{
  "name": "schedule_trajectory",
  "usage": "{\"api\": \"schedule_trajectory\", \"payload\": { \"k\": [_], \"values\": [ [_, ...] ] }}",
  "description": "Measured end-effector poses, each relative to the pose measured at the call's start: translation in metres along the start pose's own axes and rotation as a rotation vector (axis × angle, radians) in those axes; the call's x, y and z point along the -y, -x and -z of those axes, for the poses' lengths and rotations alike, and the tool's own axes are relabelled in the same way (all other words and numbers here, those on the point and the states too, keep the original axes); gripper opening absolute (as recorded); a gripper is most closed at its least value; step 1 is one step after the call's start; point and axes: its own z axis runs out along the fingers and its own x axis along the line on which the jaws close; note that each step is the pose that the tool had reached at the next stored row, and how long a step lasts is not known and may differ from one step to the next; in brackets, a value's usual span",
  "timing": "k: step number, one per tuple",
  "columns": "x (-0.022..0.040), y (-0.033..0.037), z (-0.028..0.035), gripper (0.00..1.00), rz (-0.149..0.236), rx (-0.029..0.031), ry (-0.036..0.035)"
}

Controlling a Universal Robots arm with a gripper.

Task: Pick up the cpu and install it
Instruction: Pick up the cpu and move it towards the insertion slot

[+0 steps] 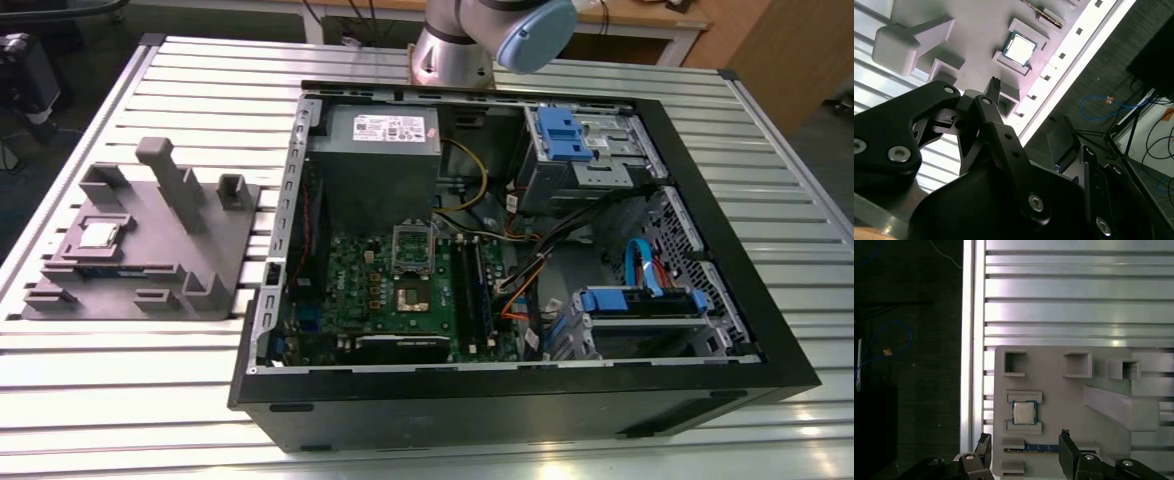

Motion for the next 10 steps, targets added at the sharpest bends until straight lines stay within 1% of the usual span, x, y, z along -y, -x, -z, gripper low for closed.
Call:
{"api": "schedule_trajectory", "payload": {
  "k": [4, 10],
  "values": [
    [0.0002, 0.0000, -0.0071, 0.64, 0.000, -0.0023, -0.0008],
    [0.0002, 0.0001, -0.0081, 0.64, 0.000, -0.0029, -0.0008]
  ]
}}
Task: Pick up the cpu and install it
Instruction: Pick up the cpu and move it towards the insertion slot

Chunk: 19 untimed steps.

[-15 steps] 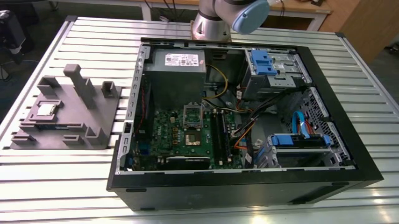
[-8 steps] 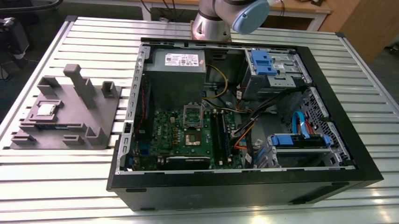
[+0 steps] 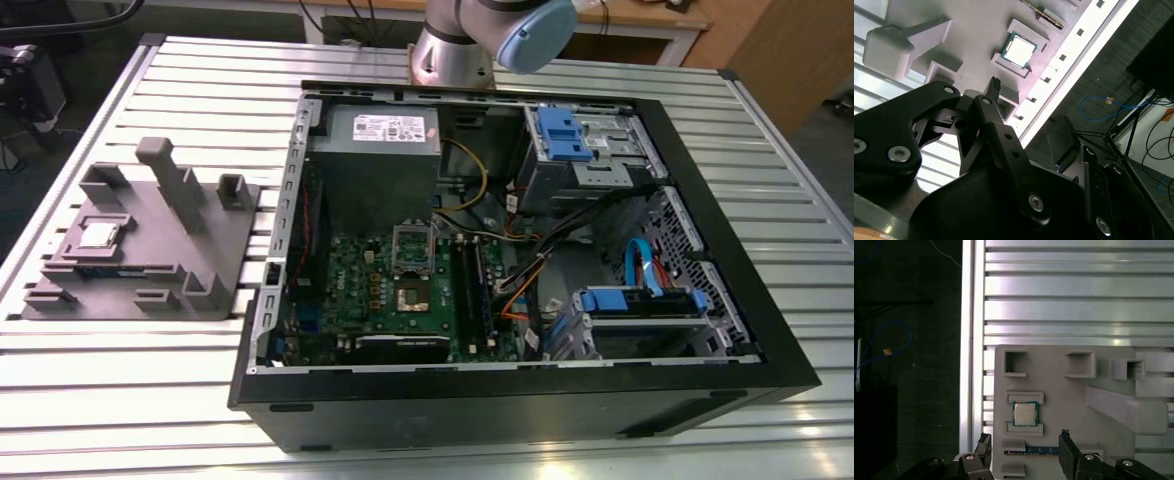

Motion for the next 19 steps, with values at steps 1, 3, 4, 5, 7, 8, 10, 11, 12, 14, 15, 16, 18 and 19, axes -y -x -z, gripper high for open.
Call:
{"api": "schedule_trajectory", "payload": {
  "k": [1, 3, 4, 5, 7, 8, 10, 11, 12, 14, 15, 16, 18, 19],
  "values": [
    [0.0000, 0.0000, 0.0000, 0.64, 0.000, 0.0000, 0.0000],
    [0.0000, 0.0000, 0.0000, 0.64, 0.000, 0.0000, 0.0000],
    [0.0000, 0.0000, 0.0000, 0.64, 0.000, 0.0000, -0.0001],
    [0.0000, 0.0000, -0.0001, 0.64, 0.000, 0.0000, 0.0000],
    [0.0000, 0.0000, -0.0001, 0.64, 0.000, 0.0000, 0.0000],
    [0.0000, 0.0000, -0.0001, 0.64, 0.000, 0.0000, 0.0000],
    [0.0000, 0.0000, -0.0002, 0.64, 0.000, 0.0000, 0.0003],
    [0.0000, 0.0000, -0.0002, 0.64, 0.000, 0.0001, 0.0004],
    [0.0000, 0.0000, -0.0003, 0.64, 0.004, 0.0001, 0.0005],
    [0.0002, 0.0000, -0.0004, 0.64, 0.027, -0.0009, 0.0000],
    [0.0002, -0.0005, -0.0008, 0.64, 0.036, -0.0010, 0.0000],
    [0.0003, -0.0008, -0.0013, 0.64, 0.041, -0.0009, 0.0000],
    [0.0003, -0.0008, -0.0032, 0.64, 0.044, -0.0013, -0.0002],
    [0.0003, -0.0008, -0.0047, 0.64, 0.044, -0.0007, -0.0003]
  ]
}}
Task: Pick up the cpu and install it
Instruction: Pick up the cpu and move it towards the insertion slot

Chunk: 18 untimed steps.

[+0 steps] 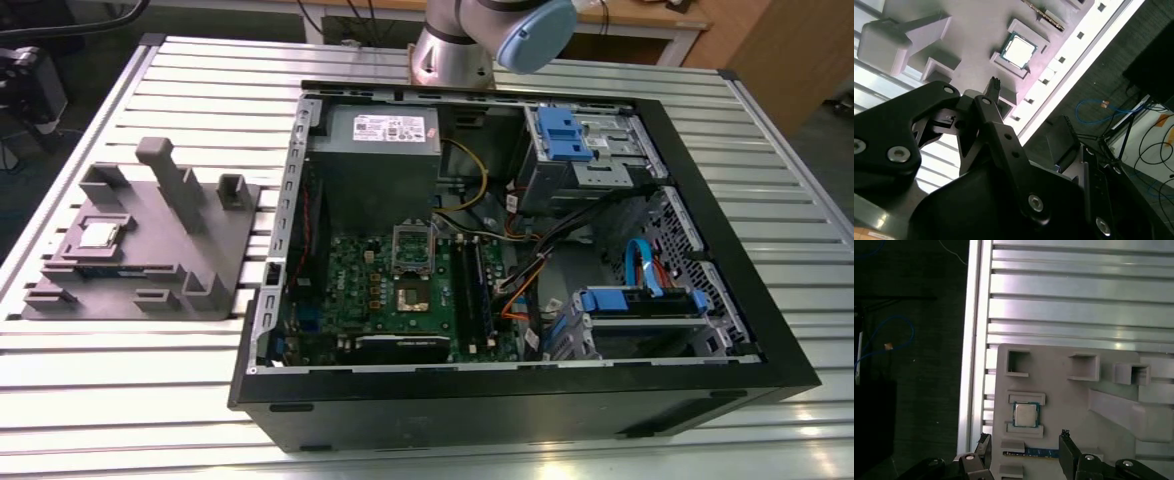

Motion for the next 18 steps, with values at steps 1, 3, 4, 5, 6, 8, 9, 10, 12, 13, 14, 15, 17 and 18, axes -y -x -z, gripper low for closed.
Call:
{"api": "schedule_trajectory", "payload": {
  "k": [1, 3, 4, 5, 6, 8, 9, 10, 12, 13, 14, 15, 17, 18],
  "values": [
    [0.0000, 0.0000, -0.0011, 0.64, 0.000, 0.0029, -0.0001],
    [0.0001, 0.0001, -0.0040, 0.64, 0.000, 0.0072, -0.0001],
    [0.0002, 0.0001, -0.0058, 0.64, 0.000, 0.0074, -0.0003],
    [0.0003, 0.0001, -0.0077, 0.64, 0.000, 0.0075, -0.0003],
    [0.0005, 0.0001, -0.0094, 0.64, 0.000, 0.0075, -0.0003],
    [0.0017, 0.0002, -0.0131, 0.64, 0.000, 0.0075, -0.0003],
    [0.0018, 0.0003, -0.0148, 0.64, 0.000, 0.0075, -0.0003],
    [0.0019, 0.0004, -0.0167, 0.64, 0.000, 0.0075, -0.0003],
    [0.0021, 0.0007, -0.0202, 0.64, 0.000, 0.0075, -0.0003],
    [0.0021, 0.0008, -0.0222, 0.64, 0.000, 0.0074, -0.0003],
    [0.0022, 0.0009, -0.0240, 0.64, 0.000, 0.0074, -0.0003],
    [0.0022, 0.0010, -0.0258, 0.64, 0.000, 0.0074, -0.0003],
    [0.0023, 0.0012, -0.0294, 0.64, 0.000, 0.0075, -0.0003],
    [0.0024, 0.0013, -0.0312, 0.64, 0.000, 0.0075, -0.0003]
  ]
}}
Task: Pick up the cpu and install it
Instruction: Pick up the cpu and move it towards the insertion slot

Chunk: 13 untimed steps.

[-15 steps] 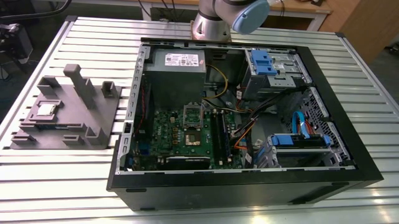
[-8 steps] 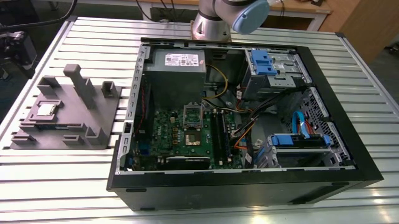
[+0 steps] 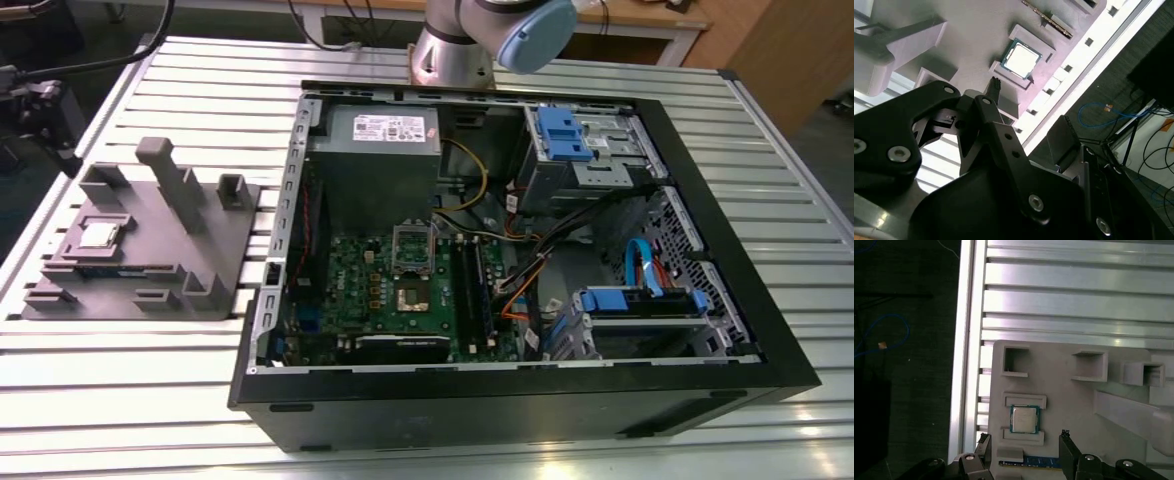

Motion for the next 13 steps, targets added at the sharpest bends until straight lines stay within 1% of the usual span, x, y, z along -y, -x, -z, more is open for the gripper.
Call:
{"api": "schedule_trajectory", "payload": {
  "k": [7, 13],
  "values": [
    [0.0005, 0.0008, -0.0127, 0.64, -0.004, 0.0001, 0.0001],
    [0.0008, 0.0017, -0.0236, 0.64, -0.039, 0.0013, 0.0003]
  ]
}}
